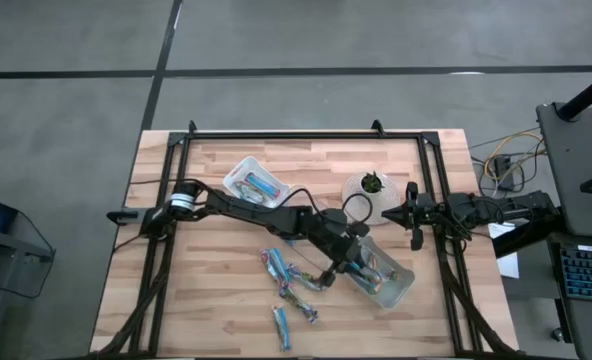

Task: Pick and place Granola Bars by type
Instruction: Put the orange granola bar into the gray bin

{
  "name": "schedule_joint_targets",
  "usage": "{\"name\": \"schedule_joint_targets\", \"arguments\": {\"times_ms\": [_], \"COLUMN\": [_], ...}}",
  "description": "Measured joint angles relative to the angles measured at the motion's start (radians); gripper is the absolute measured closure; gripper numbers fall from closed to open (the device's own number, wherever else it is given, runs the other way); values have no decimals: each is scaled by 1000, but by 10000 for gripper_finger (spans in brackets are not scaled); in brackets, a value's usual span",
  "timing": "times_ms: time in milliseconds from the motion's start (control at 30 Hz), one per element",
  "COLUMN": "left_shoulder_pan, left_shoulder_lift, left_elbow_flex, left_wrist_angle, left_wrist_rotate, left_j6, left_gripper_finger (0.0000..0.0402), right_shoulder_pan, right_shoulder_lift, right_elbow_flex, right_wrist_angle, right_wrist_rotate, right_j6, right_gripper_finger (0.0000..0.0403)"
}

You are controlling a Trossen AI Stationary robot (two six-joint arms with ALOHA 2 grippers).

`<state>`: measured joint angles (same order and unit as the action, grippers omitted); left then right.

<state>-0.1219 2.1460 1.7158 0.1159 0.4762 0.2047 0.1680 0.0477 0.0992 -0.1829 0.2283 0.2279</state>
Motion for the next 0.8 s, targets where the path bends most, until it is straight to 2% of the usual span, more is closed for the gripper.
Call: {"name": "schedule_joint_targets", "arguments": {"times_ms": [233, 367, 467, 567, 800], "left_shoulder_pan": [0, 0, 0, 1, -7], "left_shoulder_lift": [0, 0, 0, 0, 0], "left_elbow_flex": [0, 0, 18, 52, 94], "left_wrist_angle": [-1, -4, -78, -181, -219], "left_wrist_rotate": [-96, -174, -244, -251, -250], "left_j6": [149, 161, 160, 169, 212], "left_gripper_finger": [353, 353, 353, 353, 353], "right_shoulder_pan": [0, 0, 0, 0, 0], "right_shoulder_lift": [0, 0, 0, 0, 0], "right_elbow_flex": [0, 0, 0, 0, 0], "right_wrist_angle": [0, 0, 0, 0, 0], "right_wrist_rotate": [0, 0, 0, 0, 0], "right_j6": [0, 0, 0, 0, 0], "right_gripper_finger": [390, 390, 390, 390, 390]}}
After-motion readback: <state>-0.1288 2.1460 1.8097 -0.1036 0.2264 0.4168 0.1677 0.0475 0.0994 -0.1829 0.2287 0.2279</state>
